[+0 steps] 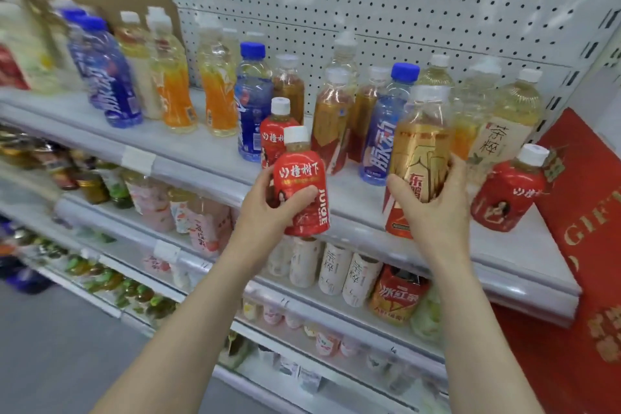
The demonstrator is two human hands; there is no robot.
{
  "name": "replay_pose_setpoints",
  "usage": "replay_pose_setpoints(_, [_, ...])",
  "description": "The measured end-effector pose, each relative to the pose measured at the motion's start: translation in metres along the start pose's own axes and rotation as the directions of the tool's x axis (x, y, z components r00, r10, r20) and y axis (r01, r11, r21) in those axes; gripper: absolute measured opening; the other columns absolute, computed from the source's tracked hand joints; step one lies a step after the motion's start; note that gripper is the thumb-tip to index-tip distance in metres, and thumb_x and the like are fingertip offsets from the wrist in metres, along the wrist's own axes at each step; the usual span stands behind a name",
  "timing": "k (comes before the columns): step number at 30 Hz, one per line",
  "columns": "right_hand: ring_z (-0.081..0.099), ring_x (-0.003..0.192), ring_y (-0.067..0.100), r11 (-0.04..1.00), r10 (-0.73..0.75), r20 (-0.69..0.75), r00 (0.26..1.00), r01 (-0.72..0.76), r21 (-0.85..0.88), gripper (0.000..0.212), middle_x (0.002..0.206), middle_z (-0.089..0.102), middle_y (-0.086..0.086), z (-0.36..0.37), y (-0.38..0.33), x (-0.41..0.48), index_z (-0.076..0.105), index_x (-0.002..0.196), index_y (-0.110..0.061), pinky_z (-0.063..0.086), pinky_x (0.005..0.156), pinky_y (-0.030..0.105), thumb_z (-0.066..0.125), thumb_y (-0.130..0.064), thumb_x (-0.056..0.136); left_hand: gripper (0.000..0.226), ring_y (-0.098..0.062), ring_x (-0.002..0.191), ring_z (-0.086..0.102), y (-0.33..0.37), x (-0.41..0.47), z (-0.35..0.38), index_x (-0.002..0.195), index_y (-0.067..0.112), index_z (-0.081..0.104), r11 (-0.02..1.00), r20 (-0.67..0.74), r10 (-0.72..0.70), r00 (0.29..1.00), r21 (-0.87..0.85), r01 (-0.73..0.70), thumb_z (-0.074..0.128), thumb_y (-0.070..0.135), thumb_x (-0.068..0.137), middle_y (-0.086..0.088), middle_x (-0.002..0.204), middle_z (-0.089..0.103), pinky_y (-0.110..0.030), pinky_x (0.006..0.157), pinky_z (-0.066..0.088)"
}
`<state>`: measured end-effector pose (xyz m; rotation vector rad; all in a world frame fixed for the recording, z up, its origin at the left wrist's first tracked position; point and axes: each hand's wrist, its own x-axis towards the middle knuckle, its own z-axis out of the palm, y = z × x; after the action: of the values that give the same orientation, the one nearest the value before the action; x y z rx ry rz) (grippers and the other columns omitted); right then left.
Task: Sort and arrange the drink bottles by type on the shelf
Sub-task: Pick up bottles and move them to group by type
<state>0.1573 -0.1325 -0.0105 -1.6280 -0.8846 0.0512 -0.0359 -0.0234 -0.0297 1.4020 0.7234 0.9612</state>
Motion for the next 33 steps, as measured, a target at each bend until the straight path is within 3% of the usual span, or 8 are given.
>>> replay_pose_setpoints(2, [0.056, 0.088, -0.023, 0.998, -0.019, 0.068, 0.998, 0.015, 0.058, 0.072, 0.110, 0.058, -0.023, 0.019, -0.008, -0.016, 0.035, 0.143, -0.032, 0.041, 0.069, -0.002, 0.079, -0.032, 0.086, 0.073, -0.006, 0.097, 0.070, -0.010, -0.016, -0.026, 0.128, 0.039, 0.052, 1.000, -0.067, -0.023, 0.997, -0.009, 0.023, 0.086, 0.050, 0.065, 0.009, 0.115, 0.068, -0.026, 0.077, 0.059])
replay_pose_setpoints(5, [0.059, 0.087, -0.022, 0.988, -0.001, 0.210, 0.978, -0.031, 0.151, 0.066, 0.107, 0.058, -0.026, 0.056, -0.015, -0.045, 0.036, 0.140, -0.037, 0.045, 0.068, 0.001, 0.077, -0.030, 0.089, 0.084, -0.011, 0.099, 0.071, -0.025, -0.042, -0.068, 0.132, 0.033, 0.055, 0.998, -0.195, -0.065, 0.979, -0.038, 0.059, 0.082, 0.055, 0.055, 0.005, 0.113, 0.072, -0.026, 0.075, 0.059])
replay_pose_setpoints(9, [0.066, 0.090, -0.008, 0.972, 0.027, 0.383, 0.923, -0.115, 0.207, 0.058, 0.109, 0.064, -0.017, 0.117, -0.022, -0.080, 0.043, 0.138, -0.034, 0.054, 0.078, 0.024, 0.075, -0.034, 0.089, 0.063, -0.012, 0.094, 0.073, -0.039, -0.068, -0.129, 0.122, 0.035, 0.059, 0.991, -0.328, -0.128, 0.936, -0.085, 0.106, 0.086, 0.043, 0.065, 0.006, 0.104, 0.075, -0.023, 0.070, 0.058])
replay_pose_setpoints(15, [0.064, 0.104, -0.002, 0.965, 0.025, 0.564, 0.825, -0.168, 0.203, 0.061, 0.120, 0.062, -0.017, 0.236, -0.051, -0.125, 0.043, 0.141, -0.037, 0.051, 0.087, 0.026, 0.071, -0.049, 0.088, 0.067, -0.015, 0.097, 0.072, -0.052, -0.086, -0.242, 0.127, 0.026, 0.060, 0.983, -0.481, -0.183, 0.858, -0.114, 0.146, 0.086, 0.041, 0.067, 0.002, 0.110, 0.074, -0.025, 0.072, 0.058])
replay_pose_setpoints(18, [0.060, 0.101, -0.007, 0.967, 0.012, 0.600, 0.800, -0.163, 0.198, 0.056, 0.115, 0.057, -0.025, 0.299, -0.075, -0.146, 0.040, 0.134, -0.041, 0.050, 0.089, 0.026, 0.072, -0.044, 0.089, 0.058, -0.010, 0.093, 0.073, -0.049, -0.086, -0.304, 0.122, 0.030, 0.061, 0.985, -0.509, -0.171, 0.844, -0.104, 0.137, 0.077, 0.039, 0.067, 0.006, 0.107, 0.074, -0.022, 0.070, 0.056])
replay_pose_setpoints(23, [0.057, 0.086, -0.023, 0.962, 0.004, 0.643, 0.766, -0.178, 0.206, 0.056, 0.113, 0.054, -0.021, 0.400, -0.120, -0.173, 0.037, 0.135, -0.033, 0.047, 0.069, 0.004, 0.073, -0.034, 0.092, 0.046, -0.010, 0.091, 0.073, -0.040, -0.080, -0.406, 0.124, 0.025, 0.060, 0.985, -0.548, -0.171, 0.819, -0.090, 0.146, 0.077, 0.025, 0.081, 0.004, 0.107, 0.073, -0.018, 0.065, 0.056])
replay_pose_setpoints(27, [0.060, 0.096, -0.010, 0.957, 0.005, 0.670, 0.743, -0.197, 0.211, 0.059, 0.116, 0.056, -0.020, 0.470, -0.148, -0.182, 0.036, 0.134, -0.037, 0.048, 0.078, 0.015, 0.075, -0.036, 0.090, 0.052, -0.011, 0.092, 0.073, -0.035, -0.068, -0.476, 0.129, 0.021, 0.059, 0.986, -0.577, -0.163, 0.800, -0.075, 0.147, 0.077, 0.023, 0.081, 0.000, 0.112, 0.073, -0.019, 0.067, 0.056])
replay_pose_setpoints(33, [0.063, 0.093, -0.011, 0.957, -0.034, 0.695, 0.718, -0.178, 0.231, 0.057, 0.113, 0.058, -0.023, 0.569, -0.184, -0.167, 0.037, 0.132, -0.039, 0.051, 0.079, 0.020, 0.074, -0.038, 0.090, 0.067, -0.011, 0.092, 0.073, -0.022, -0.021, -0.567, 0.128, 0.020, 0.060, 0.994, -0.614, -0.108, 0.782, -0.056, 0.093, 0.078, 0.036, 0.065, 0.000, 0.110, 0.073, -0.018, 0.065, 0.055])
